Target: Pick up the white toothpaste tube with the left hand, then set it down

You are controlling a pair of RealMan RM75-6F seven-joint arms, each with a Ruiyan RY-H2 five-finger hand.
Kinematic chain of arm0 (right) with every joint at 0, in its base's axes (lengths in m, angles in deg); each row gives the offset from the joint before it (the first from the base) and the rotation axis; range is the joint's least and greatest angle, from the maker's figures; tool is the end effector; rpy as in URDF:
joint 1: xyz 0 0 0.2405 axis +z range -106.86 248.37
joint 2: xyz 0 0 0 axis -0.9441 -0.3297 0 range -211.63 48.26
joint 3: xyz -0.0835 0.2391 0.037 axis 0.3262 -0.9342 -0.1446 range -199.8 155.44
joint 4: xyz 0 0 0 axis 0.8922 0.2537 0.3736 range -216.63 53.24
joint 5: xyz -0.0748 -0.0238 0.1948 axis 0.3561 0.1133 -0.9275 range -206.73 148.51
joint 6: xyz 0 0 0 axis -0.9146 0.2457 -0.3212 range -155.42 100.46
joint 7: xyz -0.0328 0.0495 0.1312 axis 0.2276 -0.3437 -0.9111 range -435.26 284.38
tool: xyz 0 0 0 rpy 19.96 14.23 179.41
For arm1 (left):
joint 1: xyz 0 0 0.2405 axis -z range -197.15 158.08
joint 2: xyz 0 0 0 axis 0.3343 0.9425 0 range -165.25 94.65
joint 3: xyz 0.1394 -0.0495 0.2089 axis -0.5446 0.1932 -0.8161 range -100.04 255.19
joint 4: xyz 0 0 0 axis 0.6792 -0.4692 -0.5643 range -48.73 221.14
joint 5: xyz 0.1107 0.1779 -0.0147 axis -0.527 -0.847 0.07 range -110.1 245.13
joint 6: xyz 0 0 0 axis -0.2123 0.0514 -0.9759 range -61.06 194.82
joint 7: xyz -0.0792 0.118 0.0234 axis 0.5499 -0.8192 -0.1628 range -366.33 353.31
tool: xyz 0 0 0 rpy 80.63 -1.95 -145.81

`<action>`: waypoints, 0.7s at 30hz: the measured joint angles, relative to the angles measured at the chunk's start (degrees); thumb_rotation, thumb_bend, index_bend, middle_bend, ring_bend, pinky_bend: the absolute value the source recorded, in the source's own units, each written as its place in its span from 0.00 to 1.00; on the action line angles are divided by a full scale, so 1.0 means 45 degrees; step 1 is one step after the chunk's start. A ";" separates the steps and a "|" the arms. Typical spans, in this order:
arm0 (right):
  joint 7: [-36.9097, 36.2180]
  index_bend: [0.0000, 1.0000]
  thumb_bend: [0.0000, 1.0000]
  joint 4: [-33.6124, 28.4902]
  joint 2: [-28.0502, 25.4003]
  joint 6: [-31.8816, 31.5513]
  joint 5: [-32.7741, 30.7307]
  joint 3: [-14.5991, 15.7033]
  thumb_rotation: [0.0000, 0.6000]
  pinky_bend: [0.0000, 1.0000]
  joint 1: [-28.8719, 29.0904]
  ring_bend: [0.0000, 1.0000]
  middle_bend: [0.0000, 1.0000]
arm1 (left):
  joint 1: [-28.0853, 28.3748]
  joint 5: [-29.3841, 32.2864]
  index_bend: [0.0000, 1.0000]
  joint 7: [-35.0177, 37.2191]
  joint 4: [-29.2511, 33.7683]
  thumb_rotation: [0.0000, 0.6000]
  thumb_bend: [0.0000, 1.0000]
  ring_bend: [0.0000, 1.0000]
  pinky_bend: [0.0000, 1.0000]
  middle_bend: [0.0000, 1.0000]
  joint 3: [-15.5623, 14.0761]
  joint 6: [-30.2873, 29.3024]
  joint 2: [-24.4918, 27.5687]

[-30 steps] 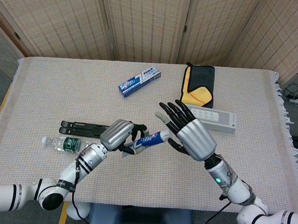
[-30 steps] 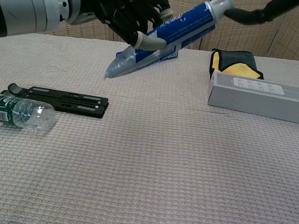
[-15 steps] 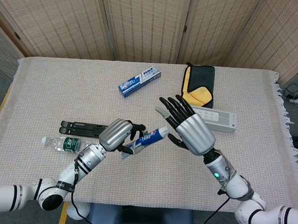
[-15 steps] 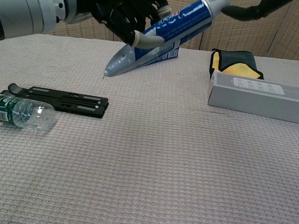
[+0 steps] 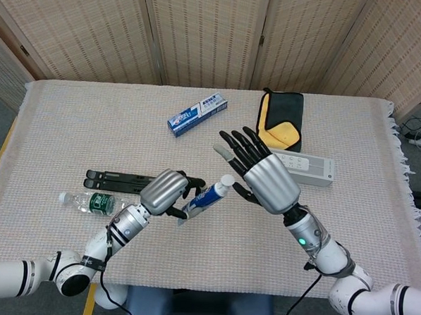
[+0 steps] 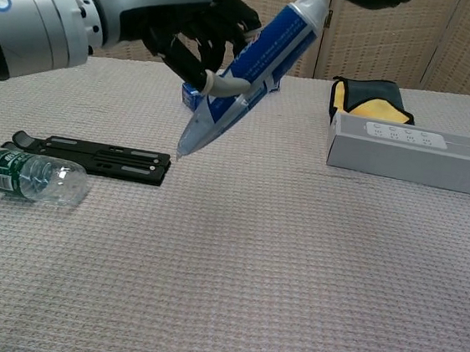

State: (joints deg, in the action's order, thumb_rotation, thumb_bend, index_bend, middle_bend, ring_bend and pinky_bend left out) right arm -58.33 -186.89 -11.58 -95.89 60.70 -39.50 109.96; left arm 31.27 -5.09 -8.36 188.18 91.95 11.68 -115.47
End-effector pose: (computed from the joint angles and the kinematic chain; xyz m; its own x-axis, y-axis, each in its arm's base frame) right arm -0.0614 -0.3126 0.1138 0.3363 0.1986 0.9206 -0.6520 -0.6563 0.3798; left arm -0.0298 0.3245 0.0275 0.1716 0.3348 0.9265 0.7913 -0.6071 0.0729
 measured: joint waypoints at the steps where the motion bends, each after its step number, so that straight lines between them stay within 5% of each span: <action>1: 0.0049 0.00 0.38 -0.0069 -0.0014 -0.0010 0.0006 -0.0012 1.00 0.03 0.0028 0.04 0.00 | 0.0019 -0.0012 0.76 -0.0174 -0.0061 1.00 0.61 0.66 0.51 0.80 -0.0036 -0.0013 -0.0047; 21: 0.0447 0.00 0.37 -0.0518 -0.0585 -0.0249 -0.0305 0.0287 1.00 0.03 -0.0152 0.04 0.00 | -0.0272 -0.0824 0.72 -0.1787 -0.1126 1.00 0.61 0.63 0.50 0.81 -0.0989 -0.0698 -0.0592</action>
State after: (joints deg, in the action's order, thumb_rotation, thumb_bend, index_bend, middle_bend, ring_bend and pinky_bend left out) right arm -56.32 -189.22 -14.22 -97.01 59.33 -38.21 109.27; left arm 30.05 -8.80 -16.40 183.12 87.50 8.54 -118.13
